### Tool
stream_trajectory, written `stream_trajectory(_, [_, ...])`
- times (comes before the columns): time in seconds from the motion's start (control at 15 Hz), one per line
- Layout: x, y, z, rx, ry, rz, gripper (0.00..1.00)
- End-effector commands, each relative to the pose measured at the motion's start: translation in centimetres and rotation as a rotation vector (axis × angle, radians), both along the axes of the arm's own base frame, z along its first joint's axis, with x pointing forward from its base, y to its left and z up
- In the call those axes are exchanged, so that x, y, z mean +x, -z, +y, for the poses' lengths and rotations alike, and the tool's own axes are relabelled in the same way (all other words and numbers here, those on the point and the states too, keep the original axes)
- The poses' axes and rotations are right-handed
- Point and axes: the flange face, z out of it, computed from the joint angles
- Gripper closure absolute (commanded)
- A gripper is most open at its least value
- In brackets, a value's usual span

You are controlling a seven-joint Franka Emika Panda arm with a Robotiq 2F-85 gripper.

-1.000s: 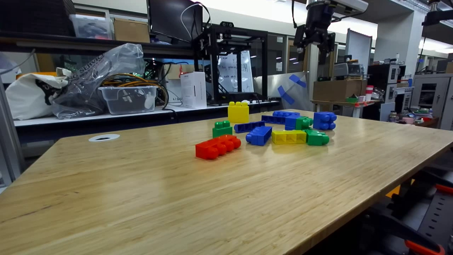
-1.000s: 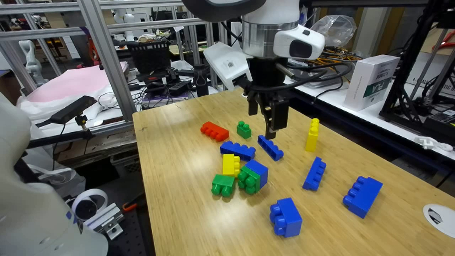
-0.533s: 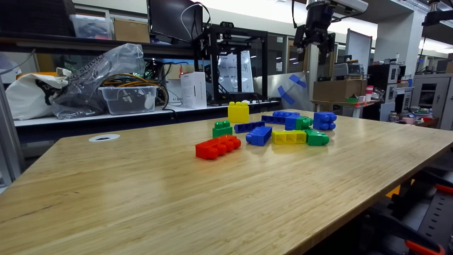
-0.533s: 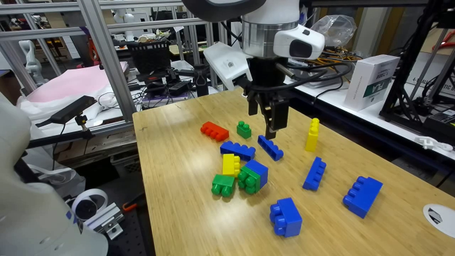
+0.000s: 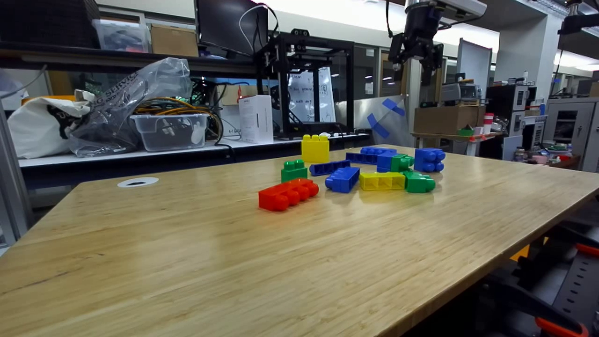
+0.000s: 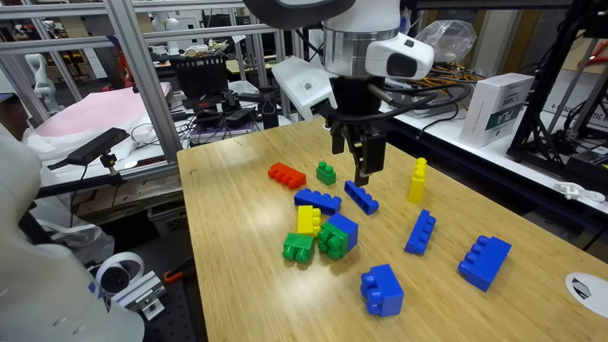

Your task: Separate the blue and green building blocks that are stacked together

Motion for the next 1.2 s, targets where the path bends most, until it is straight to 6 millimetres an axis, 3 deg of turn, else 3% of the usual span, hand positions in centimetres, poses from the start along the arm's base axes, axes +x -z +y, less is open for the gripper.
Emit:
stream_trajectory(0.0, [0.0, 0.0, 0.0, 0.0, 0.0, 0.001, 0.0])
stream_trajectory(0.33, [0.0, -0.2, -0.1, -0.019, 0.006, -0.014, 0.0])
stream_trajectory(0.73, [0.6, -2.1, -0.6, -0.066, -0.001, -0.128, 0.0])
stream_trajectory(1.13, [1.0, -0.4, 1.3, 0.015, -0.071, -0.124, 0.0])
